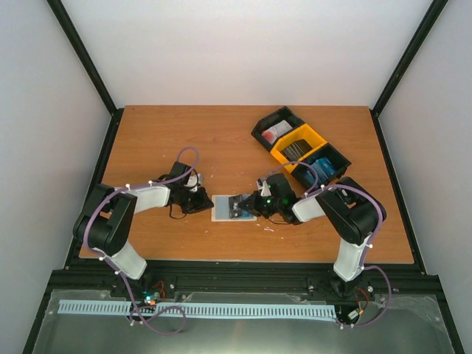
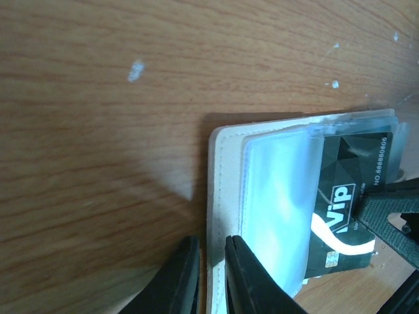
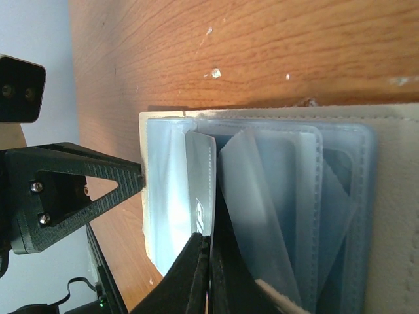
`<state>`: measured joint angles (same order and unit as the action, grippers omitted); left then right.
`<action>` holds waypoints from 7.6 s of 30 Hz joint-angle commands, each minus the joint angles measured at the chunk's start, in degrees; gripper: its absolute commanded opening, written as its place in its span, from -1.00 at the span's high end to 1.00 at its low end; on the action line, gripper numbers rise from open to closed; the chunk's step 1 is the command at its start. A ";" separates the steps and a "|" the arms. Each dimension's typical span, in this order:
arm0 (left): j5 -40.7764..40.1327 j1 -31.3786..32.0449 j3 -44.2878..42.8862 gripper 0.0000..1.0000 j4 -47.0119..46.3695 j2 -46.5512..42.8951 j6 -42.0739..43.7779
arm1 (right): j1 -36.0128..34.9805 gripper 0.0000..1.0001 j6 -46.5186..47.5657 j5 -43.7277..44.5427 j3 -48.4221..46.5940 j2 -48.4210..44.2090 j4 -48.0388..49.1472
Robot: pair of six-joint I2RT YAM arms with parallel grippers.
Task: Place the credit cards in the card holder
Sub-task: Insert the credit card into the card holder, then close the card holder at the center of the board.
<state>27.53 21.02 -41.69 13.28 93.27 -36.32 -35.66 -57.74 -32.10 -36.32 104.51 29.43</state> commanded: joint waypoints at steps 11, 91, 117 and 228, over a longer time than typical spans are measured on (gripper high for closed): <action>-0.50 0.96 1.44 0.75 1.08 4.46 -0.04 | -1.51 0.92 -3.48 -2.55 -2.48 6.98 0.78; -13.36 0.95 7.81 -0.35 -4.95 -13.03 -2.08 | -9.11 -0.29 8.88 24.55 -25.12 -5.16 -48.37; -9.48 -0.41 5.21 -0.99 -4.82 -21.21 4.84 | -8.15 -0.32 20.00 48.33 -34.89 -12.84 -69.67; 25.53 0.69 -10.76 -0.13 -1.48 11.67 8.02 | -0.05 -0.10 18.24 39.73 -22.59 -10.57 -69.07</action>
<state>53.12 21.30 -50.61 10.63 104.84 -29.17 -36.27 -37.32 4.16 -59.57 95.57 -38.41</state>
